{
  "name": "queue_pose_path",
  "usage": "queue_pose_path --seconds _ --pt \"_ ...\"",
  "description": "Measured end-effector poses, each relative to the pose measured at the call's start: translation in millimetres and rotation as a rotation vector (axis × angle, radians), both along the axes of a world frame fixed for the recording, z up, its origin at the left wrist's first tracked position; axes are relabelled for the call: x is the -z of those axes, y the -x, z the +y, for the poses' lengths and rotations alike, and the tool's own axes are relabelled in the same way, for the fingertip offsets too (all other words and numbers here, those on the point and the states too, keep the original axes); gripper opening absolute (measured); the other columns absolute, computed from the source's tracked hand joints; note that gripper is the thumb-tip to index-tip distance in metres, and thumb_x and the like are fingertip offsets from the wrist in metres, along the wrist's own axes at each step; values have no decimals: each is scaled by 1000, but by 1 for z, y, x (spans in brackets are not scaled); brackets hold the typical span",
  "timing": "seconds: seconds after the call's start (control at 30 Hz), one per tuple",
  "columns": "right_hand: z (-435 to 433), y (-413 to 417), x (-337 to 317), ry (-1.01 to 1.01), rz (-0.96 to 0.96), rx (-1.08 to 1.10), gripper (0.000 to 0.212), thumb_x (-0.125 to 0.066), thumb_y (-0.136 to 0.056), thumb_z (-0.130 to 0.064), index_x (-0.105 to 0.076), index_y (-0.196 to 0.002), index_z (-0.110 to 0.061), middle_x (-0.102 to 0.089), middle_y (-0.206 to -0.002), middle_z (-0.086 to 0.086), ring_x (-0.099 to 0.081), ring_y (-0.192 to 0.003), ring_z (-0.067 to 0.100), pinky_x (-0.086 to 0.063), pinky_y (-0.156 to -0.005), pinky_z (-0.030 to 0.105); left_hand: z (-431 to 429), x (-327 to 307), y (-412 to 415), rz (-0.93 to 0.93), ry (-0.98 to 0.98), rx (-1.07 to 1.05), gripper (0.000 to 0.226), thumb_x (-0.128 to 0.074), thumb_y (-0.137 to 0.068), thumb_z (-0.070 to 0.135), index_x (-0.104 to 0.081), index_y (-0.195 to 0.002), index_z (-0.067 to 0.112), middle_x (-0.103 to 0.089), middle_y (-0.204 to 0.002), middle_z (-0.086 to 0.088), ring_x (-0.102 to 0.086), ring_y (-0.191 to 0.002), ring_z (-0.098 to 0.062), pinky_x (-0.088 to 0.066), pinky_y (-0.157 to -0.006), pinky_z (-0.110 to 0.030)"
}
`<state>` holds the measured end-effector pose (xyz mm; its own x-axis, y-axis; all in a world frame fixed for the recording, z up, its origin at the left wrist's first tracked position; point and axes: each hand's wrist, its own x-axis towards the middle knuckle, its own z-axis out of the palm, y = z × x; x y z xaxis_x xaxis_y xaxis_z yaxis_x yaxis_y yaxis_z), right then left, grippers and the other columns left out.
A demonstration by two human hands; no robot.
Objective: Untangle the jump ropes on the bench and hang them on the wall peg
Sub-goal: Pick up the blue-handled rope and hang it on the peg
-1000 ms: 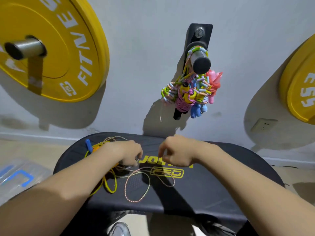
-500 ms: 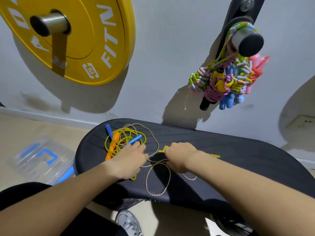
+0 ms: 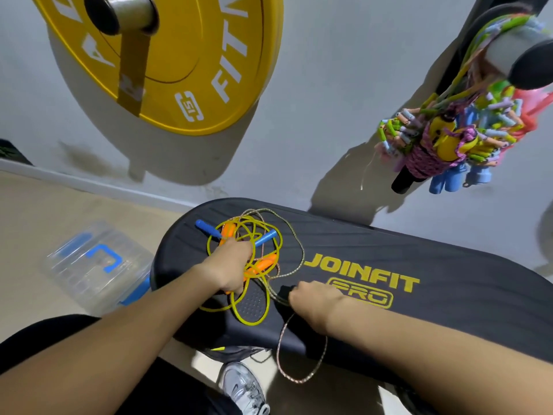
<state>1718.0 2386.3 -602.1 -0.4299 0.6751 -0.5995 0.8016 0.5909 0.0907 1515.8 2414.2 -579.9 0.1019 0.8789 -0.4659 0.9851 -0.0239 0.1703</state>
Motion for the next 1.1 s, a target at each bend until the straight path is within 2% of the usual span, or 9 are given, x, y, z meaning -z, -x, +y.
queue_pose_path --seconds 0.1,0.2,0.33,0.43,0.5,0.57,0.7,0.9,1.1 --pt "7 -10 -25 2 -110 -18 37 -63 -99 -9 -63 -136 -6 -63 -139 15 -65 -127 40 -57 -88 46 -1 -6 -6 30 -165 29 21 -58 -87 -4 -56 -101 12 -62 -112 -13 -63 -96 -35 -57 -78 -49" --pt "19 -30 -66 -76 -87 45 25 -59 -95 -13 -68 -119 -10 -68 -129 15 -69 -116 37 -54 -80 40 -2 -18 -11 154 -274 42 24 -62 -89 6 -51 -106 18 -60 -118 -8 -65 -103 -36 -47 -71 -44" --pt "24 -59 -124 -313 235 203 20 -47 -100 -23 -50 -81 -17 -68 -112 21 -65 -94 41 -46 -73 38 -9 -32 -26 226 -281 -12 87 -89 -79 20 -32 -143 14 -36 -141 -13 -59 -123 -38 -47 -70 -44" --pt "14 -81 -154 -410 608 241 23 -50 -97 -15 -72 -102 -20 -75 -94 -2 -70 -94 27 -52 -78 34 -12 -46 -39 101 -191 88 126 -98 -66 41 -19 -162 25 -17 -157 -15 -40 -140 -46 -49 -102 -51" --pt "2 -90 -170 -403 865 249 33 -51 -97 -7 -76 -108 -25 -68 -79 -21 -67 -79 3 -47 -72 23 -15 -55 -50 -83 -139 197 97 -89 -77 48 -36 -157 30 -17 -162 -8 -30 -146 -43 -36 -118 -54" --pt "-11 -97 -181 -427 1093 314 35 -48 -100 -4 -75 -107 -25 -71 -82 -14 -66 -76 7 -52 -75 34 -22 -59 -62 -261 -112 266 46 -74 -94 42 -60 -136 28 -29 -158 -5 -33 -146 -37 -31 -121 -51" --pt "-31 -117 -190 -582 1383 490 26 -43 -100 -13 -67 -94 -23 -63 -79 -10 -59 -77 15 -50 -74 38 -41 -54 -76 -414 -139 288 13 -57 -106 27 -61 -108 15 -58 -111 -2 -58 -111 -27 -46 -99 -40" --pt "-42 -137 -171 -787 1234 808 29 -42 -100 -20 -66 -86 -16 -63 -77 -6 -55 -74 13 -35 -59 28 -72 -24 -79 -587 -270 112 18 -56 -107 27 -68 -97 18 -65 -90 2 -59 -86 -18 -44 -81 -37" --pt "-63 -128 -105 -471 792 990 40 -42 -97 -38 -66 -75 -16 -68 -88 12 -60 -94 39 -49 -95 46 -103 33 -79 -626 -450 -65 26 -48 -111 17 -68 -96 24 -61 -105 -1 -59 -100 -22 -45 -93 -39"
